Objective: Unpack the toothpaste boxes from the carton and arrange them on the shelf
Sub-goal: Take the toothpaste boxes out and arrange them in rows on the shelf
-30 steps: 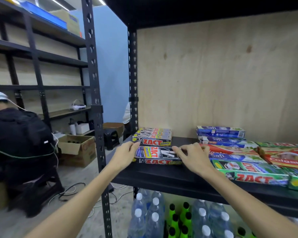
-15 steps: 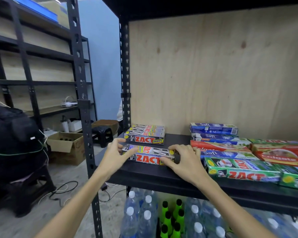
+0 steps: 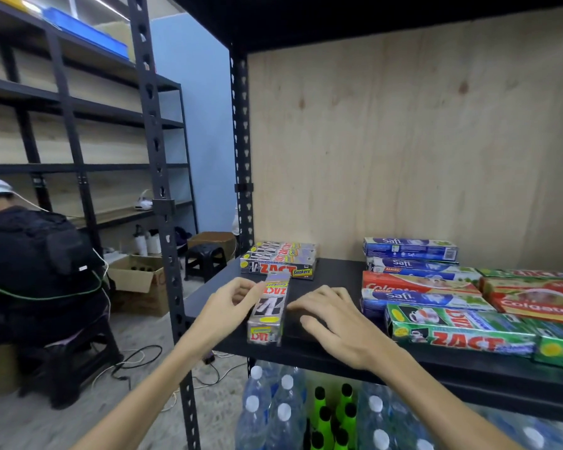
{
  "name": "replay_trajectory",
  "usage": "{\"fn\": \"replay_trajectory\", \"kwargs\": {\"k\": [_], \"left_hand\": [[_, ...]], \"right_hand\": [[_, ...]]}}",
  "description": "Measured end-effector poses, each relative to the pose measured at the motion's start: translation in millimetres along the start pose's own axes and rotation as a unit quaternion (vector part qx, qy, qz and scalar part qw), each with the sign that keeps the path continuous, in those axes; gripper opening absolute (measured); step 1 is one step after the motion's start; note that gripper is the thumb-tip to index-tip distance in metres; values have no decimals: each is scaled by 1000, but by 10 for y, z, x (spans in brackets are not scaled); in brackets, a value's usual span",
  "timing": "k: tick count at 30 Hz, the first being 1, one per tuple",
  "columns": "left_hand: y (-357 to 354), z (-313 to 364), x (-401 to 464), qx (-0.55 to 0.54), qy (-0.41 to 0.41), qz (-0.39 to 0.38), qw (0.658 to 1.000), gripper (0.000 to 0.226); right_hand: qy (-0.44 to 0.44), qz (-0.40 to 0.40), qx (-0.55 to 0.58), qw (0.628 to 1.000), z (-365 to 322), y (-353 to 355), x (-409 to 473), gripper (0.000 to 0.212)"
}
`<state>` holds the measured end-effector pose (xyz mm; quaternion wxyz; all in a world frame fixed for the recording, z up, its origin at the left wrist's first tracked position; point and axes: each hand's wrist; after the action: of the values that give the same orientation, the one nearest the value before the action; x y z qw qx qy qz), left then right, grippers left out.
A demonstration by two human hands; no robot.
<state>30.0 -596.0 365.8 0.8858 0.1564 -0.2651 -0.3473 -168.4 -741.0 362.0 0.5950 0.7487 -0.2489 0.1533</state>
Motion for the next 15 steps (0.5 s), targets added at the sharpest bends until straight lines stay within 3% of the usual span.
{"fn": "replay_trajectory", "kwargs": {"k": [3,6,8,11,15], "left_hand": [[84,9,-61,-7,-10,-89,996,55],[176,-6,-41,56,-25,-148,987,76],[264,16,38,118,-45,-174,977,70],[436,57,237,158,-49,-180,970,56],[452,-46,510,160,-1,-141,977,71]], "right_hand": [[20,-32,-45,998,23,-36,52,44],[16,-28,-62,998,73,-64,84,49],[-15,10,-48,999,124,-75,104,46],[-89,61,-34,994,202,-121,173,44],[-182,47,-5,982,329,-201,352,68]]}}
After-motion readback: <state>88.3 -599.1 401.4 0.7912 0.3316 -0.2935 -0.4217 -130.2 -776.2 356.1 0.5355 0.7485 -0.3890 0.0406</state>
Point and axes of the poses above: each hand's wrist, its own x-axis towards the middle knuckle, its own y-axis out of the back of the hand, z = x × y, and after that the axes turned 3 degrees about z, right-handed
